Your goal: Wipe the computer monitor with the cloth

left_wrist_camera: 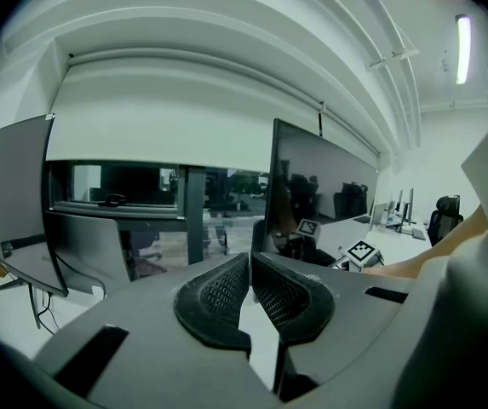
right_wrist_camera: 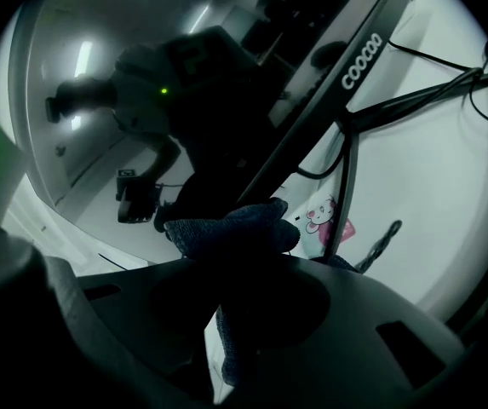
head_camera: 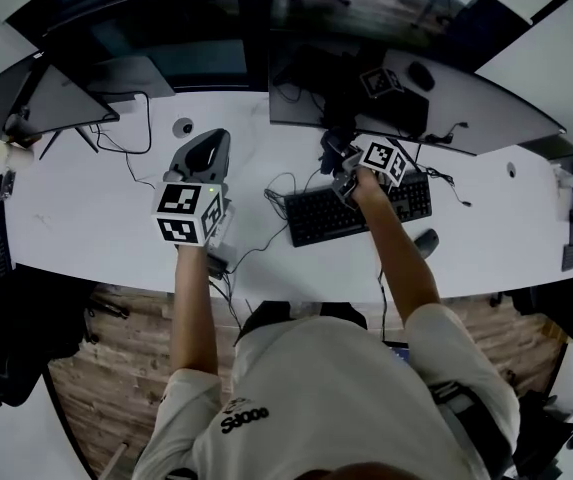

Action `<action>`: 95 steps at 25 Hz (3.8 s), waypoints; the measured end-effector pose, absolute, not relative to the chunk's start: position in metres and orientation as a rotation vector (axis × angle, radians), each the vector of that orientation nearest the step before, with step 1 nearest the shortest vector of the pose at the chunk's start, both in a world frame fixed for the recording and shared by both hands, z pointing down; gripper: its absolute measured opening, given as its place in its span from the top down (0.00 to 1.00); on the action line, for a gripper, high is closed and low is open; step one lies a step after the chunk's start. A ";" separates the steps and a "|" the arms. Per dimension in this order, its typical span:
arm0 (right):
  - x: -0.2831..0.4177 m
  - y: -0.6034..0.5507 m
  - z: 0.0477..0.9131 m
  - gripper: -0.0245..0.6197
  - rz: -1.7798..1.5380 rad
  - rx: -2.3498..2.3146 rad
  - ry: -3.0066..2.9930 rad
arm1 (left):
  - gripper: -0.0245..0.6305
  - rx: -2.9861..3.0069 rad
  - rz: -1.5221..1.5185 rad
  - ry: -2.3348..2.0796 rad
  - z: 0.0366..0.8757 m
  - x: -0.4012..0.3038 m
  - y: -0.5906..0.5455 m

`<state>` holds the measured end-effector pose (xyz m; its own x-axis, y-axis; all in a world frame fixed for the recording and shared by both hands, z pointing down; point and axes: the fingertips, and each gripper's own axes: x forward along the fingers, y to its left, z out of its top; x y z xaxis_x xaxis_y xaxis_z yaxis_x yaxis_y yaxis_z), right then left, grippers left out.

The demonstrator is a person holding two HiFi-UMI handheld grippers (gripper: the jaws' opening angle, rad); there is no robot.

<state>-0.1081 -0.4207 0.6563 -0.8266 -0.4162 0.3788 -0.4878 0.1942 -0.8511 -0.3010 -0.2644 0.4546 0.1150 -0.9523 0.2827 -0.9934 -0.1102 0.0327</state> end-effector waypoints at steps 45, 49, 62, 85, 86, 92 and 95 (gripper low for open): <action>-0.301 -0.365 0.478 0.84 1.650 0.953 -2.657 | 0.92 2.146 0.143 -1.950 0.452 -0.387 -0.206; -0.300 -0.363 0.434 0.84 1.676 0.888 -2.716 | 0.92 2.160 0.152 -1.947 0.443 -0.379 -0.205; -0.283 -0.340 0.283 0.84 1.652 0.601 -2.962 | 0.92 2.251 0.231 -2.073 0.364 -0.337 -0.185; 0.049 -0.280 0.276 0.84 -0.115 0.923 -2.854 | 0.92 2.538 0.332 -1.960 0.322 -0.106 -0.181; 0.066 -0.275 0.278 0.84 -0.134 0.946 -2.835 | 0.92 2.554 0.341 -1.950 0.322 -0.092 -0.178; 0.154 -0.244 0.299 0.84 -0.177 1.052 -2.739 | 0.92 2.636 0.423 -1.873 0.333 -0.021 -0.163; 0.186 -0.230 0.307 0.84 -0.194 1.069 -2.708 | 0.92 2.670 0.442 -1.849 0.332 0.008 -0.156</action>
<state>0.1858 -0.2302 0.3071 -0.7099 -0.6864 0.1577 -0.6569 0.7260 0.2033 0.0083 -0.1564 0.3316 0.3300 -0.9332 0.1425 -0.8966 -0.3571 -0.2619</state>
